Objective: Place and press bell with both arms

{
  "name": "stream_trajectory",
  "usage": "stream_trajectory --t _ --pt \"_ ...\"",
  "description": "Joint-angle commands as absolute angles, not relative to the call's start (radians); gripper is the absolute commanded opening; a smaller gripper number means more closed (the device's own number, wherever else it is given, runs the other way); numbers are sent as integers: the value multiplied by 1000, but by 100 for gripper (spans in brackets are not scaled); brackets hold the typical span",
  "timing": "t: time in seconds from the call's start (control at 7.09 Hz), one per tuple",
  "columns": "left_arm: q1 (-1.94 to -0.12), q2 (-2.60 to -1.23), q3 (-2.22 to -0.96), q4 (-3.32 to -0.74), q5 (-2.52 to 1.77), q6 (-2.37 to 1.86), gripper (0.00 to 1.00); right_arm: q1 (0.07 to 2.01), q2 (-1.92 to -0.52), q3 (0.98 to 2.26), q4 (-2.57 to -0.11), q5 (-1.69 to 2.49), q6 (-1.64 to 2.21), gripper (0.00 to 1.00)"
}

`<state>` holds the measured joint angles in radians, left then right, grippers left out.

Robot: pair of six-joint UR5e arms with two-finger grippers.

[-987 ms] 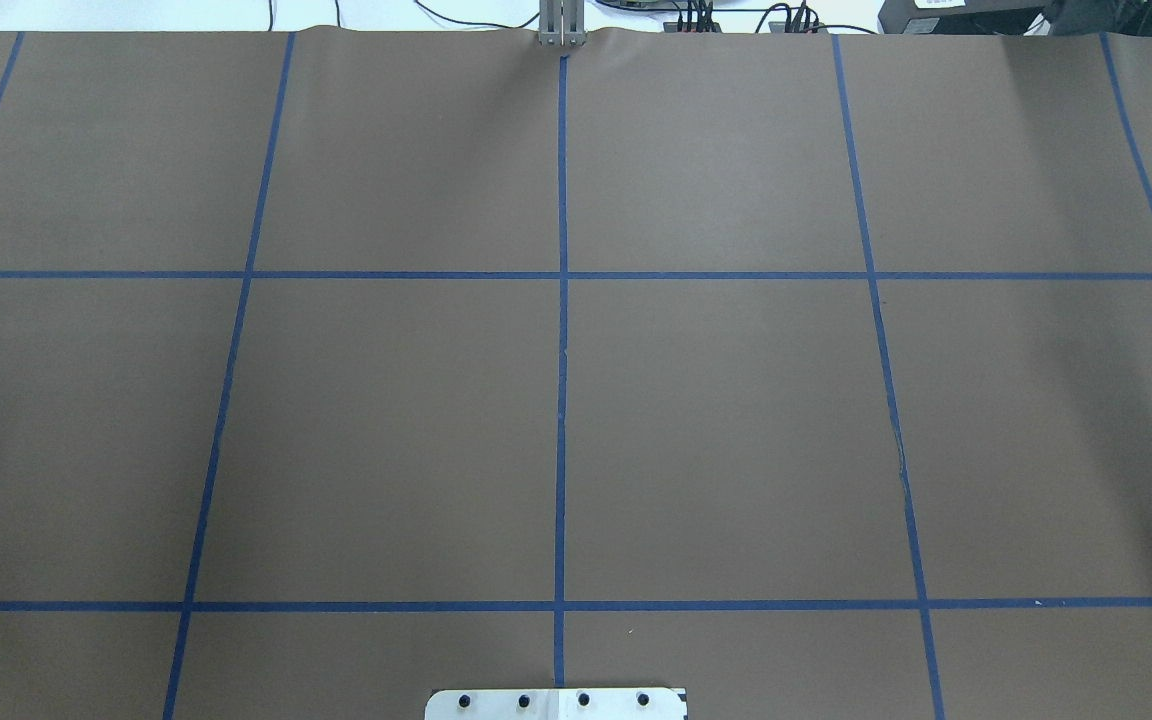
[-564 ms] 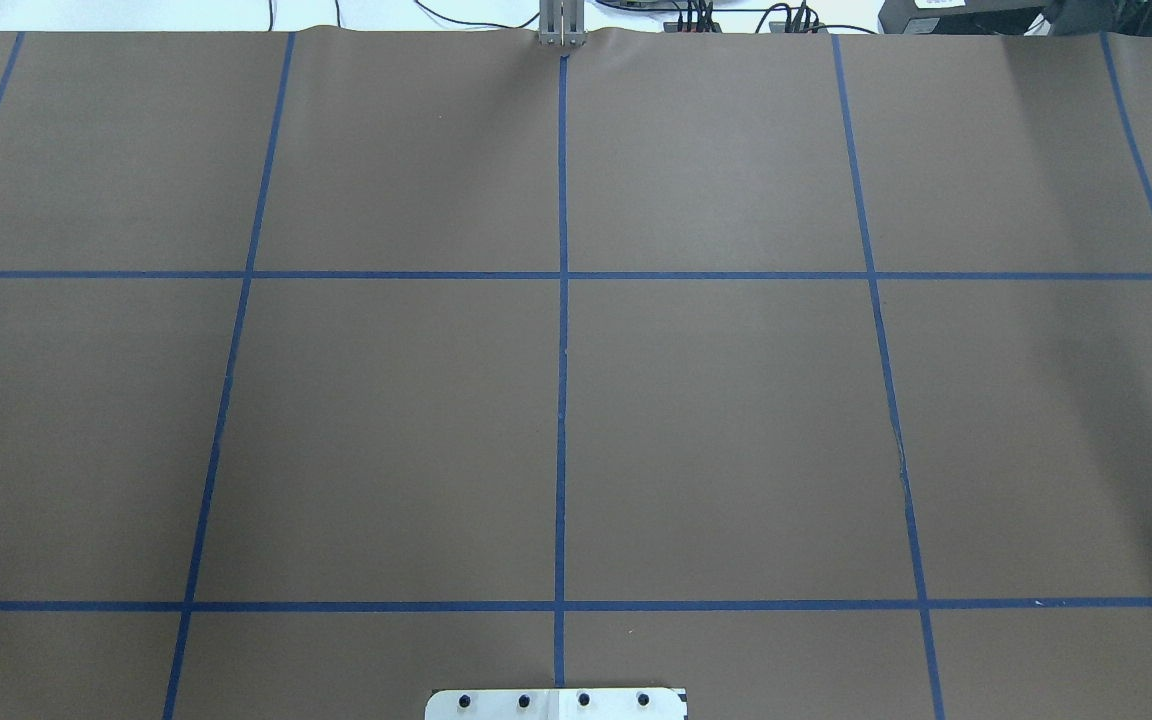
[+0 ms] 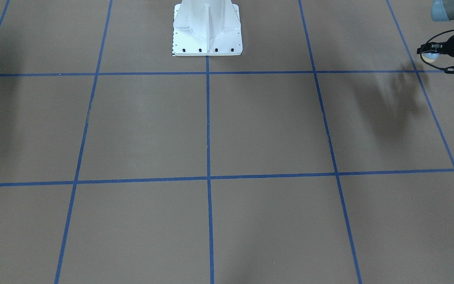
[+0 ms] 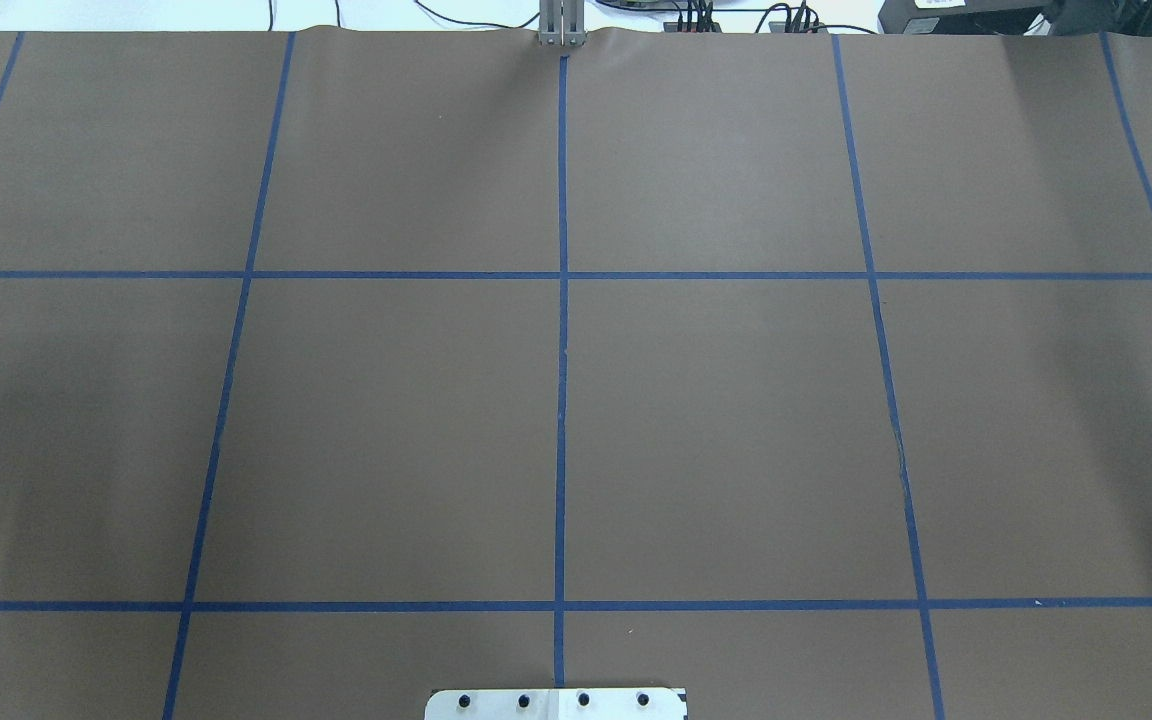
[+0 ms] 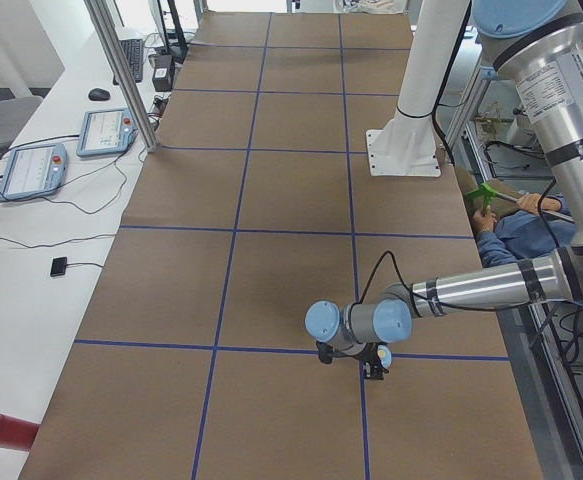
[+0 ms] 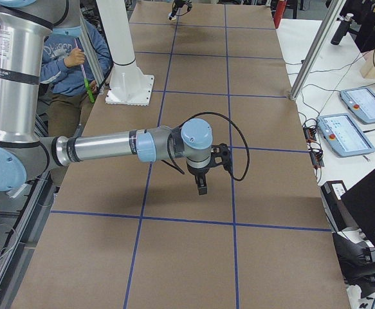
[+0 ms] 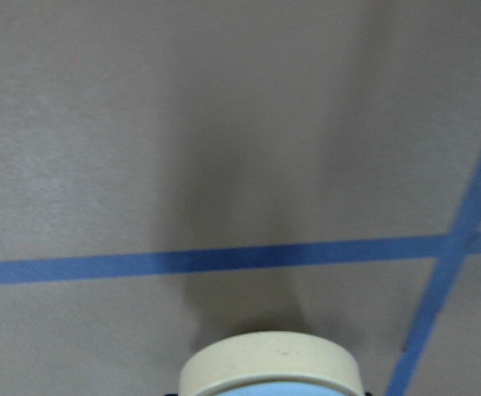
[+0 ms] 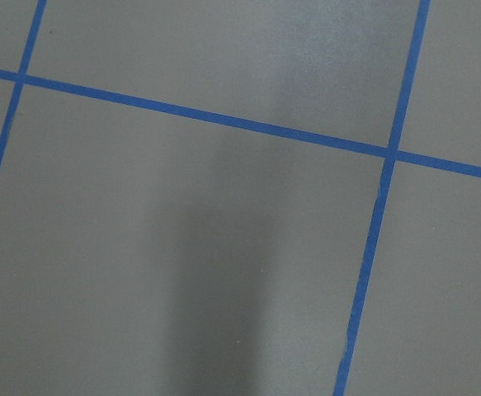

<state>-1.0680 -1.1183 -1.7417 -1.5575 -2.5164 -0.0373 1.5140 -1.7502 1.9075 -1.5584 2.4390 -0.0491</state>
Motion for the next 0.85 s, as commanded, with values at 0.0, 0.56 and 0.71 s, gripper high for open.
stream_trajectory --t 0.0,0.56,0.71 --pt "-1051 -1150 -1979 -1409 -2516 -98 0 1514 -1752 1907 -1559 2439 -49 100" --pt "-846 -1941 -1895 -940 -2508 -443 0 1514 -1756 1899 -1560 2437 -46 100" --pt "-803 -2150 -1749 -893 -2508 -493 0 1514 -1758 1893 -1563 2439 -41 100"
